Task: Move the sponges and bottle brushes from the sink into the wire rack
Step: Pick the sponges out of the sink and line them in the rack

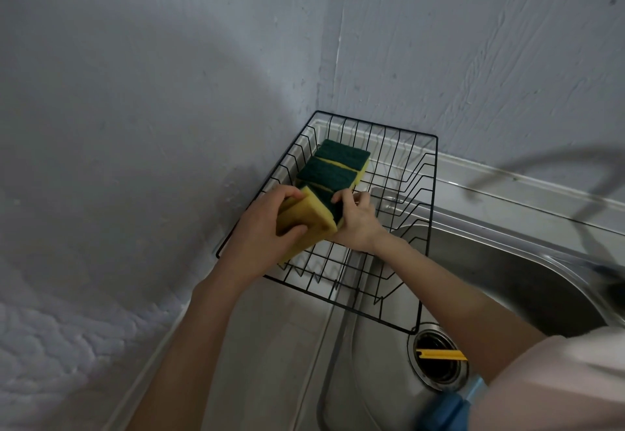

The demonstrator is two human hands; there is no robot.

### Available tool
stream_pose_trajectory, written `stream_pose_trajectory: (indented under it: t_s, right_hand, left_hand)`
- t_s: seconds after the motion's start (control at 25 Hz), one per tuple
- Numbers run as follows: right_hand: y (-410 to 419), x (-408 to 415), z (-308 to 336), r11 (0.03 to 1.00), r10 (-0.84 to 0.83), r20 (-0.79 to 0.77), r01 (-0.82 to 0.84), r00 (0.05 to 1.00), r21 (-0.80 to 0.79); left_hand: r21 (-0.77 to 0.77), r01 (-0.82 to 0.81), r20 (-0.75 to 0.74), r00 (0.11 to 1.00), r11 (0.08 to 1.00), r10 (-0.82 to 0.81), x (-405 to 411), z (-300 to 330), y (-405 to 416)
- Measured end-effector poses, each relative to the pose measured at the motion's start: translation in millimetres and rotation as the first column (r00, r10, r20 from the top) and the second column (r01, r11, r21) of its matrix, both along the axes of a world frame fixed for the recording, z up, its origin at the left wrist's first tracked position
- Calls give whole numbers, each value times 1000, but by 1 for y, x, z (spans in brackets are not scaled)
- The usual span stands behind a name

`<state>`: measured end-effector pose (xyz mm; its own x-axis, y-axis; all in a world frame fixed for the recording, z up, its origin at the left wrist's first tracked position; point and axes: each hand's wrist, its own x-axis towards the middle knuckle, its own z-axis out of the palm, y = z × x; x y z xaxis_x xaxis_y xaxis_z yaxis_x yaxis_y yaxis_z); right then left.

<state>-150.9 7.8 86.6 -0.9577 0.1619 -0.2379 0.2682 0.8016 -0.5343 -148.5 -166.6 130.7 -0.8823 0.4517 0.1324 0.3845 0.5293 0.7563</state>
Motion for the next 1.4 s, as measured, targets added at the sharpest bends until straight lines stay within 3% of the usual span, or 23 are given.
stream_pose_trajectory:
  t_s: [0.16, 0.24, 0.32, 0.44, 0.56, 0.76, 0.88, 1.04, 1.24, 1.4]
  right_hand:
    - [7, 13, 22, 958, -170, -105, 140, 980, -251]
    - [6, 23, 35, 835, -229, 59, 227, 972, -502]
    - [1, 33, 43, 677, -111, 289, 285, 951, -678]
    - [-3, 37, 36, 621, -65, 349, 312, 935, -719]
    - [-4, 38, 24, 580, -94, 336, 326, 937, -747]
    - [-8, 37, 20, 436, -101, 373, 378, 922, -817]
    - [-13, 35, 13, 440, -133, 380, 399, 915, -805]
    - [-15, 33, 6, 640, -182, 299, 343, 937, -687]
    - [-18, 29, -1, 762, -263, 234, 350, 936, -545]
    - [-17, 33, 1, 614, -273, 295, 402, 916, -679]
  left_hand:
    - [-7, 8, -11, 1000, 1000, -8, -2, -3, 3]
    - [-40, 15, -30, 999, 999, -16, -1, -6, 8]
    - [-122, 28, -72, 997, 992, -37, 3, -10, 15]
    - [-199, 102, -36, 993, 975, -111, 12, -14, 19]
    - [-181, 167, 52, 986, 969, -160, 17, -14, 13]
    - [-213, 140, 75, 989, 967, -127, 15, -19, 6]
    - [-293, 102, 52, 994, 951, -91, 14, -22, 5]
    - [-396, 98, 71, 995, 913, -76, 15, -21, 5]
    - [-512, 119, 106, 992, 851, -75, 12, -23, 8]
    - [-472, 104, 113, 992, 875, -57, 11, -19, 8]
